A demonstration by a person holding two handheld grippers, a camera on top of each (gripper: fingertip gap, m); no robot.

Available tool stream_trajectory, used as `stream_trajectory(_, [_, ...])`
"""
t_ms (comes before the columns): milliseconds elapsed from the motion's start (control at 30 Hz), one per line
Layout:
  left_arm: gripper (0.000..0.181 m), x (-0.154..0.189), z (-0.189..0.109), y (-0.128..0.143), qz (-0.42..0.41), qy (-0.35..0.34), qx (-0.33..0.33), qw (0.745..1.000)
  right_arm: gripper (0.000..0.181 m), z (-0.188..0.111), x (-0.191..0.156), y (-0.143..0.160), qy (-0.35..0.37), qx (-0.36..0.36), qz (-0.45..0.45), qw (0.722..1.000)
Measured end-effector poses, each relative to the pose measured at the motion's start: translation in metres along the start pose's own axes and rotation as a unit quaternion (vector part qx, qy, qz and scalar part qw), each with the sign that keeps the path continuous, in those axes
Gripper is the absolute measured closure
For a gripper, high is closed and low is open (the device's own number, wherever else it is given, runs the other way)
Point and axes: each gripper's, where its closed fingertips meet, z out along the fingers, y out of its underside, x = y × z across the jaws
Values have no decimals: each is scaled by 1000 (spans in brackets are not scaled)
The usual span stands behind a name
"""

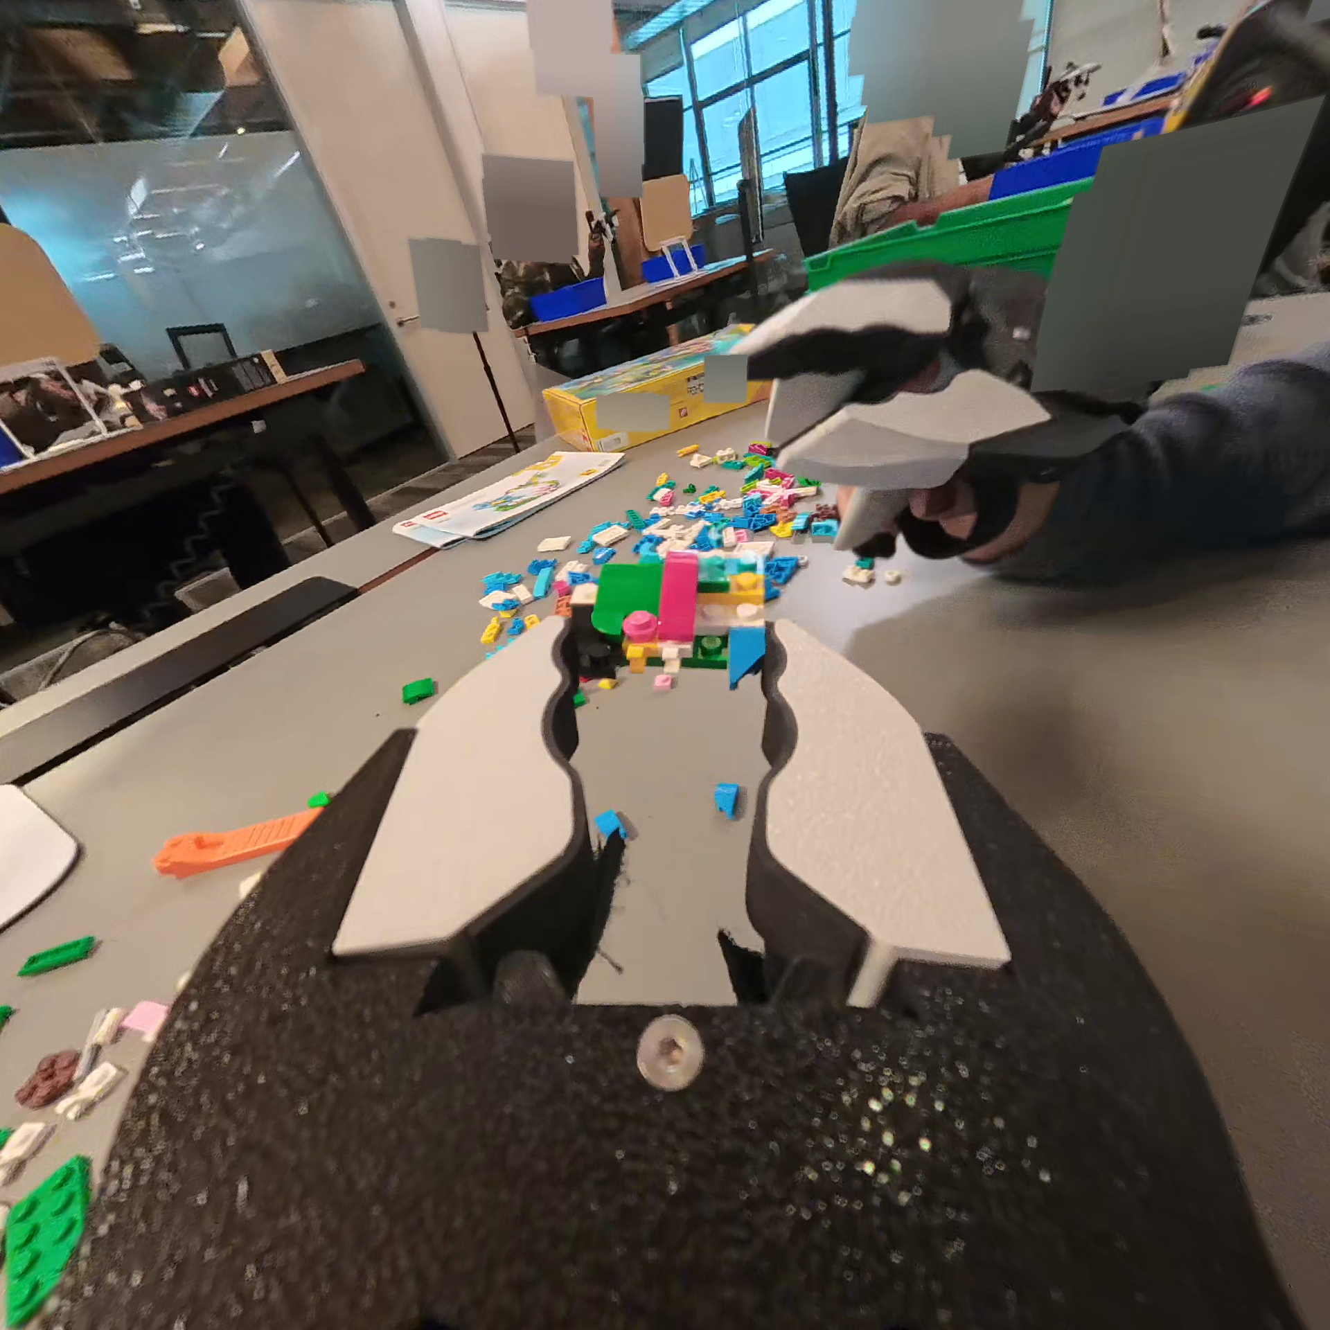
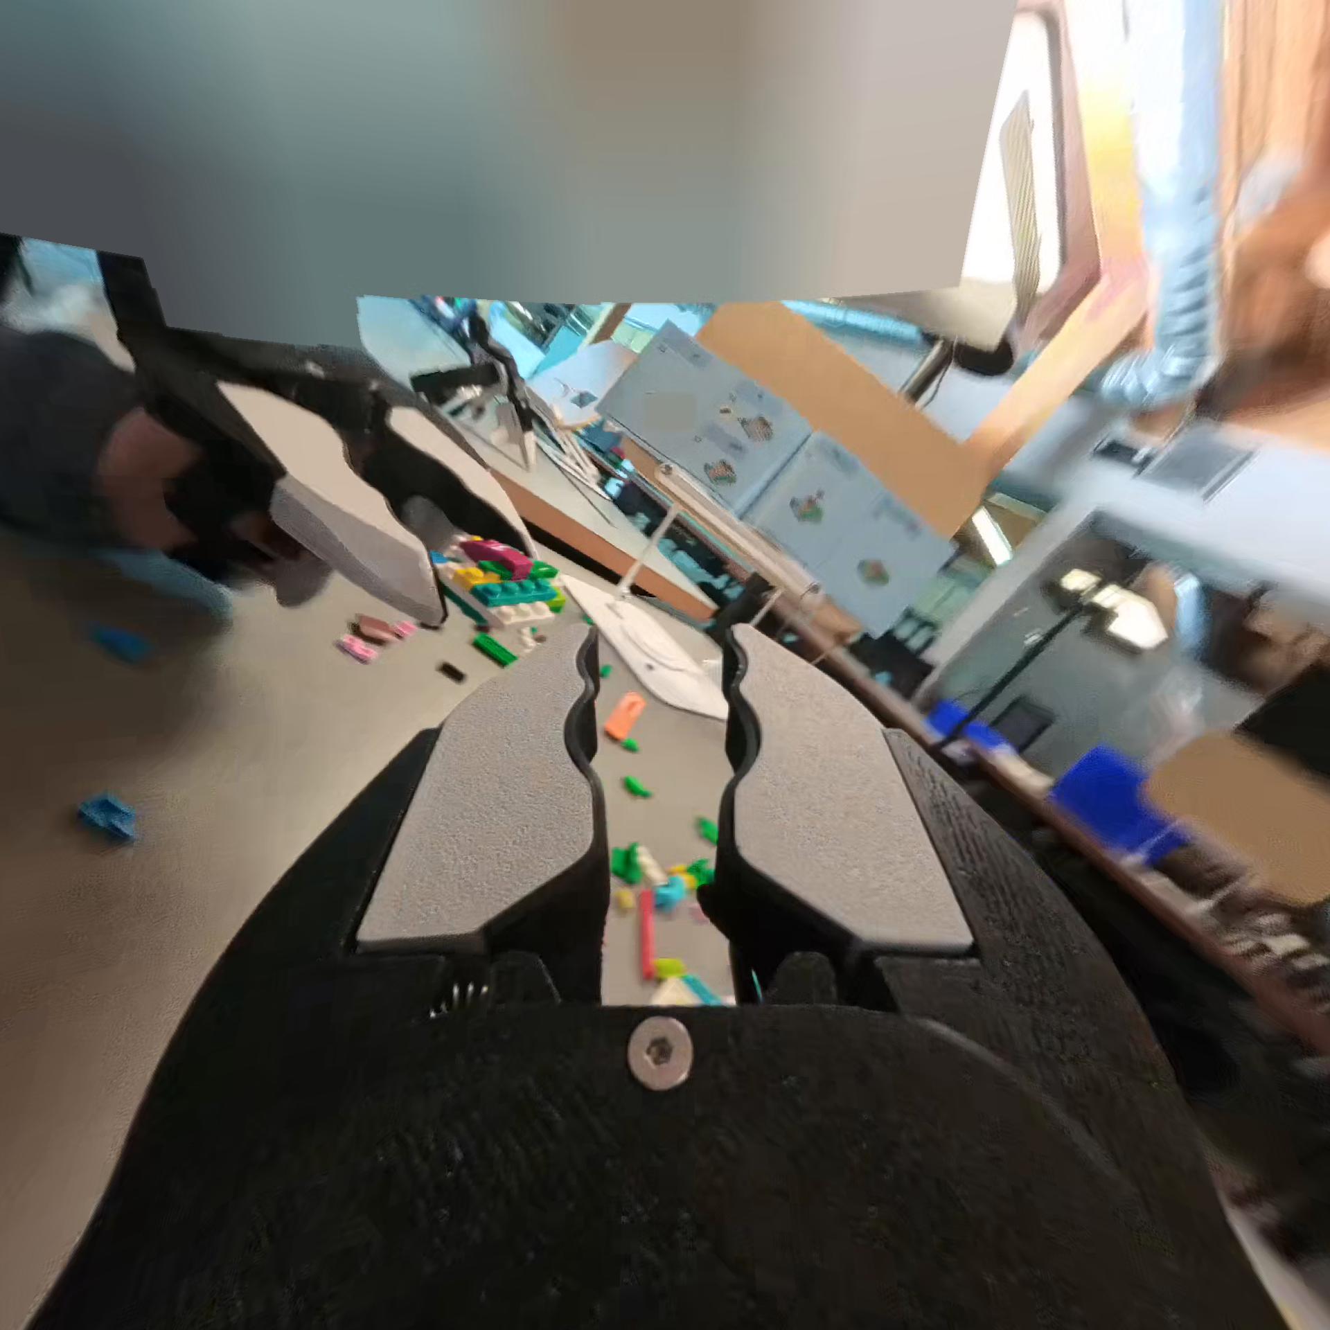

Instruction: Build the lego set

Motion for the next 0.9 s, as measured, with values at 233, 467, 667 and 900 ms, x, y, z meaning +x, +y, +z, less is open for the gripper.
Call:
stream_trajectory(233, [132,-5,5,6,-19,-9,-10,1000,152,-10,35,13,35,44,173,983])
stream_trajectory(467, [132,-26,-1,10,-28,-65,-17,997,154,-11,37,16,45,40,153,986])
stream_trajectory(667, [132,-43,-14,10,-32,-115,-7,993,154,-13,44,18,68,33,138,988])
stream_trajectory(900, [132,-40,-11,13,-3,-122,-23,992,159,-17,58,30,108,6,126,986])
